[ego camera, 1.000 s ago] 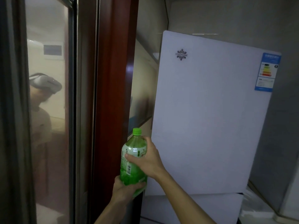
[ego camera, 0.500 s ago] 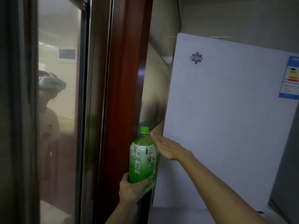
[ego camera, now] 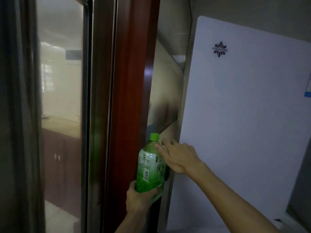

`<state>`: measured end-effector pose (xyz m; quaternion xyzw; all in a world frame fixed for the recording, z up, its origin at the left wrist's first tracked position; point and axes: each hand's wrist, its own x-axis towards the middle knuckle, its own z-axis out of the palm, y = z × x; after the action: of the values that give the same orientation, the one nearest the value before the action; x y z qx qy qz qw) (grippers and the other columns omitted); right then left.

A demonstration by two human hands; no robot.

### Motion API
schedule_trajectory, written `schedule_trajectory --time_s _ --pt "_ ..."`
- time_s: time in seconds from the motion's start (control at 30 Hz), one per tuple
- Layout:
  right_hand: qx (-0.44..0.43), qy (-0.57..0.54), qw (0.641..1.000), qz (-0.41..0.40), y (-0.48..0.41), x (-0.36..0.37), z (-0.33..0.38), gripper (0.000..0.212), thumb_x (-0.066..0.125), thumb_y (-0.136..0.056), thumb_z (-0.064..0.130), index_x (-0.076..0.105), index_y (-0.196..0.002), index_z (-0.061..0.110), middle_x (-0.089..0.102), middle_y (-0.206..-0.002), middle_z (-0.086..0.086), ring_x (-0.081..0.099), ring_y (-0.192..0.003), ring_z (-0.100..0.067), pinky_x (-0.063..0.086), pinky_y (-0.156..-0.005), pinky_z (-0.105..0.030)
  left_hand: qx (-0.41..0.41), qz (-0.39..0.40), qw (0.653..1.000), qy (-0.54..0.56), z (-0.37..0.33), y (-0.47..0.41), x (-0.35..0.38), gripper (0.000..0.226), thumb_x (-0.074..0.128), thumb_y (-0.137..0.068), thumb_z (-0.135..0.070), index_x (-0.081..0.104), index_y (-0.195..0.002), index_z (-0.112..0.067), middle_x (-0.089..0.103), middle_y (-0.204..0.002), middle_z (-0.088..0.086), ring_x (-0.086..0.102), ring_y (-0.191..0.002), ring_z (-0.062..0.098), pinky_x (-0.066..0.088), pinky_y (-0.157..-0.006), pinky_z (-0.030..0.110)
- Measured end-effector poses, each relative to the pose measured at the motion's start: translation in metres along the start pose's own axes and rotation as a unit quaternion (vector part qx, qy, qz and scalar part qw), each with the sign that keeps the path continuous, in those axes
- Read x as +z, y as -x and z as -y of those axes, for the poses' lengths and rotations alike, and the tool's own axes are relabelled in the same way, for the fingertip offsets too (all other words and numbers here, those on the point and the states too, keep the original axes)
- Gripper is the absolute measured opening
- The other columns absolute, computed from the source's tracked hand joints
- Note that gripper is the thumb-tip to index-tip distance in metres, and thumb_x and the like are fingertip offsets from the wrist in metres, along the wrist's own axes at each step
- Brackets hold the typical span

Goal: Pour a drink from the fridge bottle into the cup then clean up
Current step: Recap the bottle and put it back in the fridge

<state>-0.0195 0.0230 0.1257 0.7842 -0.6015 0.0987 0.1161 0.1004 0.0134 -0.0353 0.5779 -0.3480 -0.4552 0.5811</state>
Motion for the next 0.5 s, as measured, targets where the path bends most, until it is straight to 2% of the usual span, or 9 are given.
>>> schedule_trajectory --time_s 0.1,0.2,0.27,0.37,0.5 --pt "0.021 0.002 0.999 -0.033 0.031 -0.008 0.013 0.062 0.011 -0.095 0.066 0.037 -0.133 0.023 0.057 -0.124 -0.015 0.058 -0.106 -0.036 0.043 -0.082 -0.041 -0.003 0.004 1.0 -0.008 0.002 0.005 0.0 0.105 0.081 -0.015 -0.048 0.063 -0.116 -0.024 0.07 -0.095 0.001 0.068 -0.087 0.024 0.059 -0.082 0.042" --pt "0.08 -0.008 0.995 -0.063 0.056 -0.011 0.031 0.071 0.02 -0.093 0.071 0.036 -0.135 0.016 0.057 -0.12 -0.015 0.058 -0.103 -0.031 0.041 -0.074 -0.036 0.003 0.014 1.0 0.0 0.002 0.017 0.004 0.101 0.082 -0.016 -0.05 0.065 -0.112 -0.026 0.07 -0.093 0.001 0.068 -0.086 0.025 0.059 -0.081 0.044" --pt "0.118 -0.033 0.99 -0.068 0.066 -0.009 0.042 0.079 0.027 -0.092 0.073 0.032 -0.139 0.01 0.055 -0.125 -0.016 0.058 -0.106 -0.029 0.045 -0.078 -0.034 0.008 0.031 0.999 0.026 0.0 0.027 0.008 0.096 0.082 -0.014 -0.046 0.066 -0.105 -0.022 0.071 -0.09 0.005 0.069 -0.084 0.028 0.059 -0.08 0.046" --pt "0.159 -0.081 0.982 -0.059 0.071 -0.002 0.05 0.09 0.039 -0.09 0.071 0.019 -0.149 0.006 0.044 -0.141 -0.019 0.055 -0.118 -0.031 0.048 -0.091 -0.038 -0.001 0.067 0.995 0.073 -0.005 0.04 0.015 0.09 0.079 -0.014 -0.04 0.067 -0.101 -0.02 0.074 -0.086 0.011 0.071 -0.081 0.031 0.059 -0.079 0.05" --pt "0.196 -0.091 0.973 -0.08 0.069 0.001 0.042 0.088 0.042 -0.092 0.066 0.014 -0.151 0.008 0.038 -0.144 -0.019 0.052 -0.121 -0.036 0.045 -0.095 -0.043 -0.004 0.099 0.992 0.079 -0.011 0.048 0.024 0.088 0.08 -0.017 -0.042 0.067 -0.102 -0.025 0.075 -0.087 0.006 0.072 -0.08 0.028 0.06 -0.076 0.051"
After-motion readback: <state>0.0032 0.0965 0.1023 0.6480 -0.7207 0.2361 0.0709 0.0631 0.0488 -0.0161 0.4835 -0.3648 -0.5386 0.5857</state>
